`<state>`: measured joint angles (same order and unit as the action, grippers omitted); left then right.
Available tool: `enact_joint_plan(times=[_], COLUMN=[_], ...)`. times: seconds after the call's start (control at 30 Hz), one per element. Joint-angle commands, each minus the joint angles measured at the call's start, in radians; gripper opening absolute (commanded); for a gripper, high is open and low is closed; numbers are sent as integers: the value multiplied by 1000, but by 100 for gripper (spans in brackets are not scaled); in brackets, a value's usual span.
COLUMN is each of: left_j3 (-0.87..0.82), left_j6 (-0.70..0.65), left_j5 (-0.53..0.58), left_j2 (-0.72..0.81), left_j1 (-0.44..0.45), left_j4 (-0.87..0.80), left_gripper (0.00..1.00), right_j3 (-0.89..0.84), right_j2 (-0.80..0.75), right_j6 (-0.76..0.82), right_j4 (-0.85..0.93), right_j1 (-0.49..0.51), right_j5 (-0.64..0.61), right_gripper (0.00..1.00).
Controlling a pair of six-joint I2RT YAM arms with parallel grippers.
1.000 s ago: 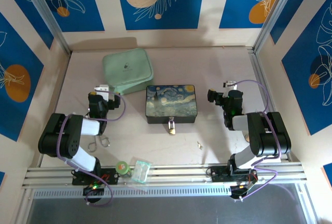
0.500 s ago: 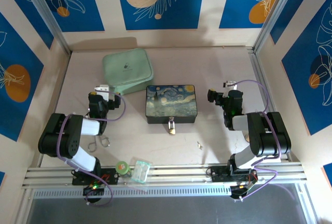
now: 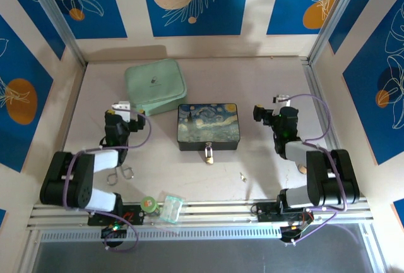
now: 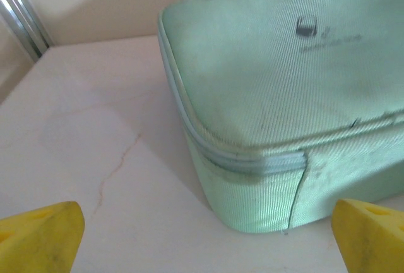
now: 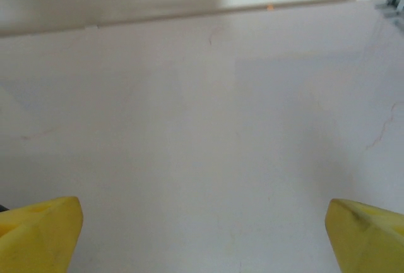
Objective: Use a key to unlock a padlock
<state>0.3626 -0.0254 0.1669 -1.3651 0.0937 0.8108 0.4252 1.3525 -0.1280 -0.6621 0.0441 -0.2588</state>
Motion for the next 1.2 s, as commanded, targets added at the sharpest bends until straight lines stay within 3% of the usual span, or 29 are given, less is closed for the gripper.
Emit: enact_joint_plan(times=[0.0,0.07,0.23,0.4,0.5,0.6,0.73,0.9,1.07,1.17], left_j3=[27,50,122,66,87,104,170,174,230,250], left_j6=[19,67,399,599,733,800,834,836,845,856], left_j5=[4,-24,-47,-168,-170,-290,-319,-293,-190,-127], left_j2=[101,156,285,351,380,369,362,386,400,421], left_j1=[-11,-11,-11,-15,-14,-10,7,147,353,464], left_j4=[-101,-148,-403,-326,-451,-498,-764,-821,-898,-924], left_gripper=[100,100,100,100,100,100,100,100,100,100], right_j3=[26,47,141,234,243,283,356,375,322,306], right_j2=[-92,-161,-326,-412,-423,-417,-396,-399,-398,-380], right_j6=[4,-48,-147,-292,-328,-353,-382,-387,-404,-425], right_j4=[89,177,483,720,755,881,1112,1292,1350,1386], right_j1=[13,12,-1,-6,-21,-21,-17,30,95,176], right_j5=[-19,-17,121,149,262,301,292,315,388,347], right_gripper=[99,99,99,99,99,99,99,99,86,83])
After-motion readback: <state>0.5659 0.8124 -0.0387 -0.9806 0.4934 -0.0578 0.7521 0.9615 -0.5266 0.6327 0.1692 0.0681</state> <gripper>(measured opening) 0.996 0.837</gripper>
